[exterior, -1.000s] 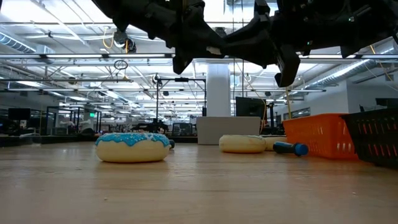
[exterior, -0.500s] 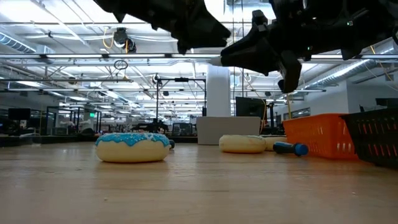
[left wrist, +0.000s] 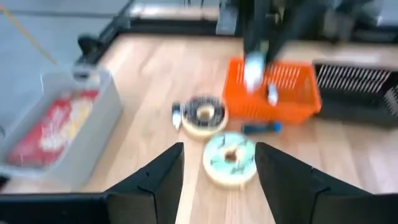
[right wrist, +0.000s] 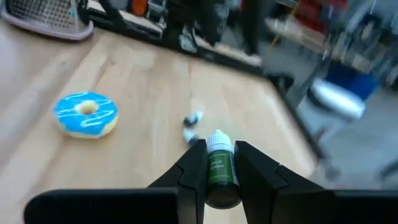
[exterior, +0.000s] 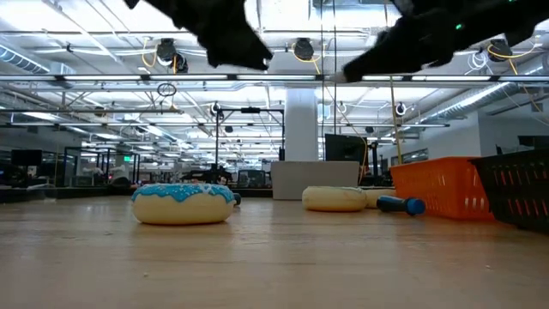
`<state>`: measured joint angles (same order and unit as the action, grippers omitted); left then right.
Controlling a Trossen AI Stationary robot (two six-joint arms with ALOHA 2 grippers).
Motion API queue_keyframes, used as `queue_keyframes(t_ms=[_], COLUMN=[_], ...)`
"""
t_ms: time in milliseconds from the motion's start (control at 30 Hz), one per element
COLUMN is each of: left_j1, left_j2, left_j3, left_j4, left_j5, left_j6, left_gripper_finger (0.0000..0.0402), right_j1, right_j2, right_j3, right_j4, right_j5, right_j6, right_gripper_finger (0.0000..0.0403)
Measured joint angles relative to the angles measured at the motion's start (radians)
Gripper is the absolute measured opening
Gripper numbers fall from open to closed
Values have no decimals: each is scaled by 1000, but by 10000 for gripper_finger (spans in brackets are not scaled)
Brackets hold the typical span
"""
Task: Pick & Place Food Item
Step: Put the green food coloring bottle into the orange bin
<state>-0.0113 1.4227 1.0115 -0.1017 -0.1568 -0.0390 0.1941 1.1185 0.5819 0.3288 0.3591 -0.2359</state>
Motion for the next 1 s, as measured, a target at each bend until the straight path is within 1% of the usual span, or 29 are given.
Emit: queue_keyframes(t_ms=[67,133,233,333,400,500,733,1000], left_j1=[3,11,20,22,24,26,24,21], left_j2=[1,2,1,-15,-17,-13,-4,-4], left_j3=[-49,-106,-186,-243,-262,-292,-303,-303], left_j4=[12,85,199,230,244,226,232,232], left_j5=[-9,-9,-5,-5,-8,-12,-2,1], left_j6=[-26,-65,-104,-129,-151,-170,-223,-294], left_gripper_finger=[188,178,164,151,144,137,132,131], right_j1=[7,17,33,52,58,56,57,57], right_j2=[-94,-181,-278,-324,-326,-306,-253,-254], right_j3=[0,0,0,0,-1,-30,-152,-237], right_j4=[-147,-291,-502,-692,-765,-739,-578,-416], right_j5=[-38,-87,-151,-178,-179,-179,-181,-181], right_j6=[104,210,382,541,607,614,581,564], right_gripper_finger=[57,57,57,57,57,57,63,98])
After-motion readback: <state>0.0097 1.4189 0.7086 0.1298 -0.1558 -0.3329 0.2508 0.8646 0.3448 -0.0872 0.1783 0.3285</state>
